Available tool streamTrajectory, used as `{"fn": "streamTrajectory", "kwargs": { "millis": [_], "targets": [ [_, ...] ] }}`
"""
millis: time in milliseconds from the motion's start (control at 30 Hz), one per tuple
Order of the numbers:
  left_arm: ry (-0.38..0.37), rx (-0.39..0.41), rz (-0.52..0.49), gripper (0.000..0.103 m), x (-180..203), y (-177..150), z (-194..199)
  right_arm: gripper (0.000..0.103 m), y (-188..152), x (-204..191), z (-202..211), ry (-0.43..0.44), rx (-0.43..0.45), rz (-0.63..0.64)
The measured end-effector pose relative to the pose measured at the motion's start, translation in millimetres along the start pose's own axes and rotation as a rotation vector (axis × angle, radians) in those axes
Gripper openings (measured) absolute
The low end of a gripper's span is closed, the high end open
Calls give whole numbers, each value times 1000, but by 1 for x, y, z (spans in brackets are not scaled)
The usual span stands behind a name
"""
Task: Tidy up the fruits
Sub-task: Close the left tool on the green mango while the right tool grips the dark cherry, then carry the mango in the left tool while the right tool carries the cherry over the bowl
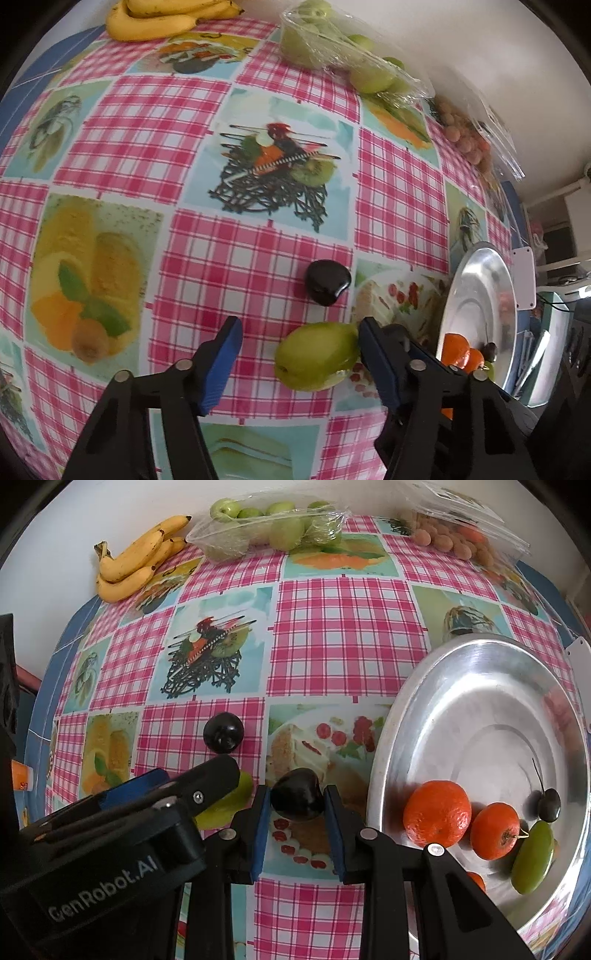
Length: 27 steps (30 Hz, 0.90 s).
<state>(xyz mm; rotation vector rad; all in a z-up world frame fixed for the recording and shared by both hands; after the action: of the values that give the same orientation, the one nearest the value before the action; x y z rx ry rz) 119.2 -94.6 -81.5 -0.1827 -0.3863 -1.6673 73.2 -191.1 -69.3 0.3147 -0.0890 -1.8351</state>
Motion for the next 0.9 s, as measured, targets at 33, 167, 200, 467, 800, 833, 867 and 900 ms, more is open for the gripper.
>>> {"fn": "streamTrajectory", "kwargs": {
  "millis": [33,167,200,467,800,833,867,900],
  "targets": [
    [-6,-4,5,66,2,-2,-1,30,-2,2,1,-2,-2,-1],
    [-44,-24,36,66,0,-7,-3,30,-3,2,0,1,-11,0],
    [-43,-22,38,65,1,-8,-3,30,-2,2,0,2,-13,3],
    [-67,-25,64,51,-7,-12,1,30,-7,2,1,-9,-25,26],
    [-83,-11,73,50,-17,-12,14,30,-6,1,2,-14,-22,41],
    [-86,-5,74,50,-17,-12,16,30,-6,1,4,-13,-19,41],
    [-86,1,74,50,-15,-10,16,30,-5,1,5,-12,-16,42],
    [-84,8,71,49,-15,-9,18,30,-5,1,6,-10,-11,42]
  ]
}}
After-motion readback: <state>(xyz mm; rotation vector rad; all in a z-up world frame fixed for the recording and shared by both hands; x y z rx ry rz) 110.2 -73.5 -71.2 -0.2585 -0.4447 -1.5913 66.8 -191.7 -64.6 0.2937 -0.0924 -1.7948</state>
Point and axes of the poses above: each gripper's, at about its wrist camera, not at the fingertips, and z roughly against the way its jaws point, x to its right, y to its top, the point moved 2 cm from there along -z, roughly the way its jaws point, and after that the axes turned 1 degree about y, right-handed, at the moved point
